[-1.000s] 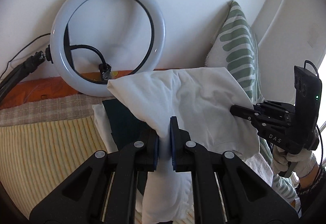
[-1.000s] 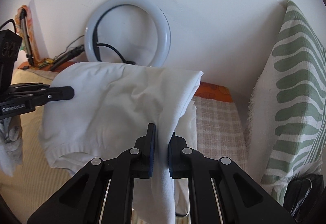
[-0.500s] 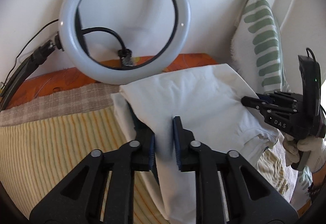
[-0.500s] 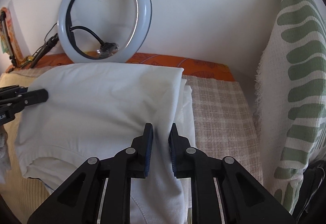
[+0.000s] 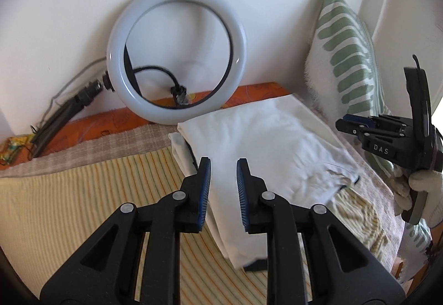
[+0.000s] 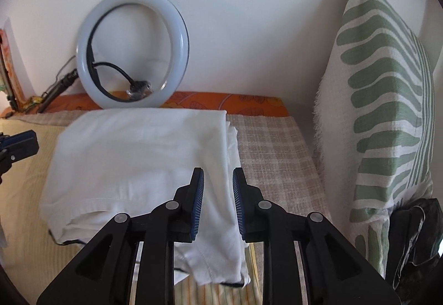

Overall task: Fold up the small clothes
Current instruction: 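Carry the folded shirt with both tools onto the clothes pile, then open both tools and release the shirt on the pile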

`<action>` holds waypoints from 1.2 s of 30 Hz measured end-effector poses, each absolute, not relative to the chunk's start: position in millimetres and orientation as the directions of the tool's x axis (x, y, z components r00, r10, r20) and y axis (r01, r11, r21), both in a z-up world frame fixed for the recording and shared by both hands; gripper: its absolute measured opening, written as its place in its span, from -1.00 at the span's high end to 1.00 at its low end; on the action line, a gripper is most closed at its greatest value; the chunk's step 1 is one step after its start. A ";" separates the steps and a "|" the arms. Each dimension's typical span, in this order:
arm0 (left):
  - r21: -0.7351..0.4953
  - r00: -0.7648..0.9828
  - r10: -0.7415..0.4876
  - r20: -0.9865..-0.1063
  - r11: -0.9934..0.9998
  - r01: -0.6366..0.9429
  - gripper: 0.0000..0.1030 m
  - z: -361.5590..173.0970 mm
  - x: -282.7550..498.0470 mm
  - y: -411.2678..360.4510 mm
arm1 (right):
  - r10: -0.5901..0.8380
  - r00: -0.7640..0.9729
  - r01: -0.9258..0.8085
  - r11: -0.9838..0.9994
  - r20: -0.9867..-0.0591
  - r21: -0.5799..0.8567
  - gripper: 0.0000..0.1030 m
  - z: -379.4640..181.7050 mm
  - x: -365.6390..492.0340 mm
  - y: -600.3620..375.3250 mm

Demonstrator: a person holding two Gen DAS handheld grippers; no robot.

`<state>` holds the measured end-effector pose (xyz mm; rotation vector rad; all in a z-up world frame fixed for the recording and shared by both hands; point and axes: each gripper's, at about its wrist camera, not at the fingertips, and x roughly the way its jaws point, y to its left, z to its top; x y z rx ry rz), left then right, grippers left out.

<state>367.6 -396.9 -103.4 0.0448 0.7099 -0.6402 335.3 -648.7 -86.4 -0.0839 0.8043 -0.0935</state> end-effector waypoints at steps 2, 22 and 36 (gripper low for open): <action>-0.164 0.585 -0.537 -0.608 0.806 0.569 0.65 -92.6 354.4 -393.0 | -0.109 0.705 0.051 0.993 -0.701 -0.104 0.62 -74.6 324.4 -642.1; -0.112 0.668 -0.575 -0.473 0.791 0.602 0.06 -9.3 206.6 -317.2 | -0.088 0.804 0.037 0.995 -0.589 -0.098 0.26 8.5 187.6 -566.2; -0.164 0.698 -0.568 -0.435 0.813 0.559 -0.57 -17.7 147.3 -270.9 | -0.089 0.828 0.053 0.995 -0.554 -0.081 -0.16 5.6 126.4 -532.3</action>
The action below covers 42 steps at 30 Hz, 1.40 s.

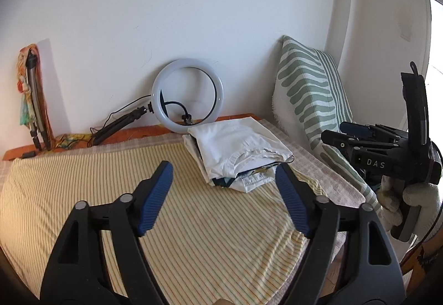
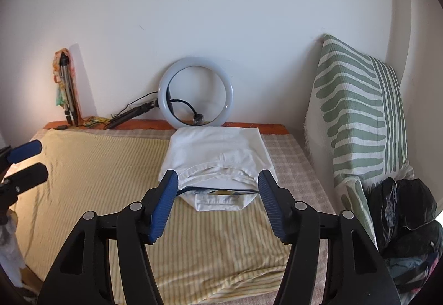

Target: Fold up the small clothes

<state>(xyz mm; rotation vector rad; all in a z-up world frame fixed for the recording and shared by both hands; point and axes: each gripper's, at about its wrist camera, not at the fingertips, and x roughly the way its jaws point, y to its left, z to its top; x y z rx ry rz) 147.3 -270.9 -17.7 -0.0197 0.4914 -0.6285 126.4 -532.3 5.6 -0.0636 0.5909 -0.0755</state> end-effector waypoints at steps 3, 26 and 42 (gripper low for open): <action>-0.146 0.715 -0.551 -0.430 0.824 0.548 -0.59 -25.6 137.3 -266.4 | -0.111 0.833 0.065 0.993 -0.542 -0.102 -0.38 3.0 118.2 -525.1; -0.016 0.761 -0.457 -0.461 0.862 0.507 -1.00 -55.0 119.2 -280.3 | -0.180 0.819 0.149 0.984 -0.544 -0.101 -0.56 -21.1 95.7 -519.6; -0.030 0.751 -0.460 -0.473 0.861 0.508 -1.00 -57.6 121.5 -280.5 | -0.176 0.820 0.139 0.984 -0.545 -0.109 -0.56 -23.9 95.1 -508.9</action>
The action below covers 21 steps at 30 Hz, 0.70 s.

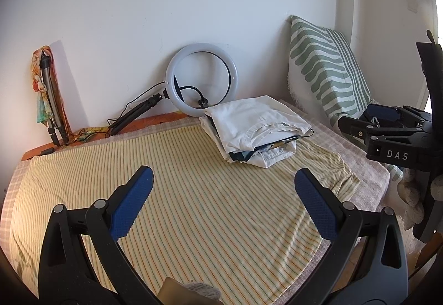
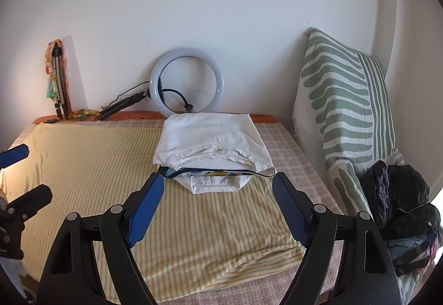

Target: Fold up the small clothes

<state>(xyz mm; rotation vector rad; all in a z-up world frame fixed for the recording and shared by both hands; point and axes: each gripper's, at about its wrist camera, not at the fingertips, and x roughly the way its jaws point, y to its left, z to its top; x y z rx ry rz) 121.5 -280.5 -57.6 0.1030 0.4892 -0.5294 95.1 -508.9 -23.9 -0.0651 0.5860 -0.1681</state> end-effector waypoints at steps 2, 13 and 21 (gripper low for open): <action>-0.029 0.752 -0.459 -0.472 0.861 0.507 -1.00 -57.4 120.7 -280.8 | -0.175 0.821 0.137 0.984 -0.544 -0.111 -0.57 -23.5 95.4 -508.3; -0.030 0.751 -0.461 -0.473 0.860 0.510 -1.00 -57.1 119.7 -281.7 | -0.174 0.817 0.130 0.985 -0.550 -0.117 -0.57 -26.3 95.7 -507.8; -0.028 0.750 -0.462 -0.473 0.859 0.511 -1.00 -56.3 119.3 -282.7 | -0.172 0.815 0.121 0.984 -0.554 -0.128 -0.57 -28.7 97.3 -506.4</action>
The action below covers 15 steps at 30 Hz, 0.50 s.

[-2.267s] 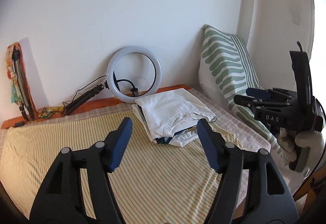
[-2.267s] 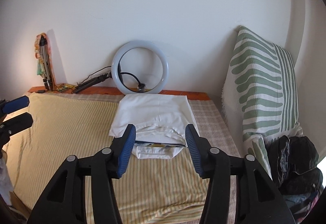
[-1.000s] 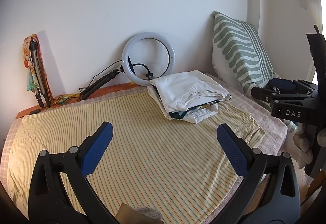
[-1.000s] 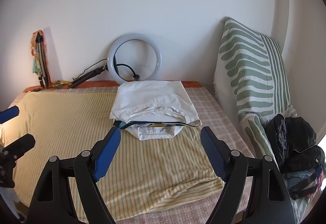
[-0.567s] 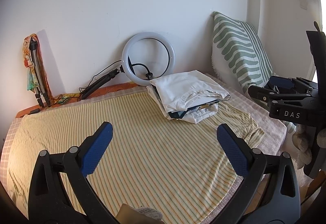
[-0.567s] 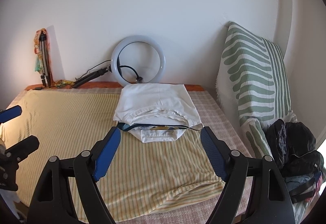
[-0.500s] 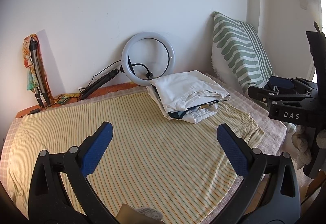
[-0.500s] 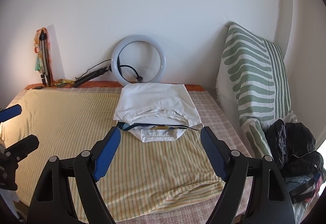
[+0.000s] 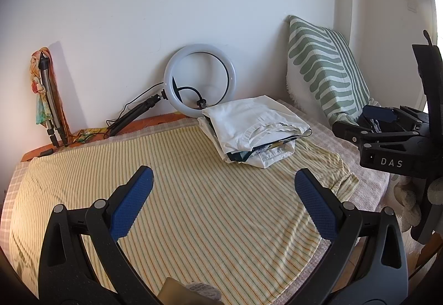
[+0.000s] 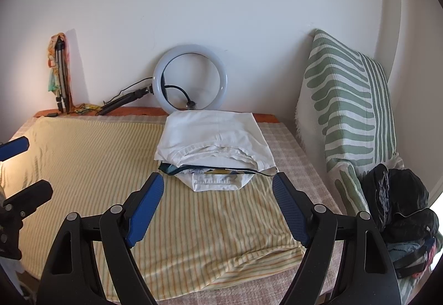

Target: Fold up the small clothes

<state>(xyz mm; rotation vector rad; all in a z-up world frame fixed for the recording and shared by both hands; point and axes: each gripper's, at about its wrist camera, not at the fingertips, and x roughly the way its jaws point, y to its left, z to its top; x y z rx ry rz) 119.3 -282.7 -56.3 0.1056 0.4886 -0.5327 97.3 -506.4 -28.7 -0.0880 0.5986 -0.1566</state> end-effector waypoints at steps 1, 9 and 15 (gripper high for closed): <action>-0.029 0.750 -0.463 -0.473 0.859 0.512 -1.00 -56.4 119.4 -282.5 | -0.172 0.815 0.120 0.984 -0.554 -0.128 -0.57 -28.8 98.0 -506.6; -0.026 0.750 -0.461 -0.475 0.859 0.511 -1.00 -56.0 119.5 -283.4 | -0.164 0.813 0.116 0.986 -0.559 -0.121 -0.57 -30.7 101.1 -508.7; -0.029 0.751 -0.460 -0.474 0.861 0.509 -1.00 -55.2 121.2 -282.9 | -0.160 0.814 0.111 0.986 -0.558 -0.122 -0.57 -31.6 101.0 -509.3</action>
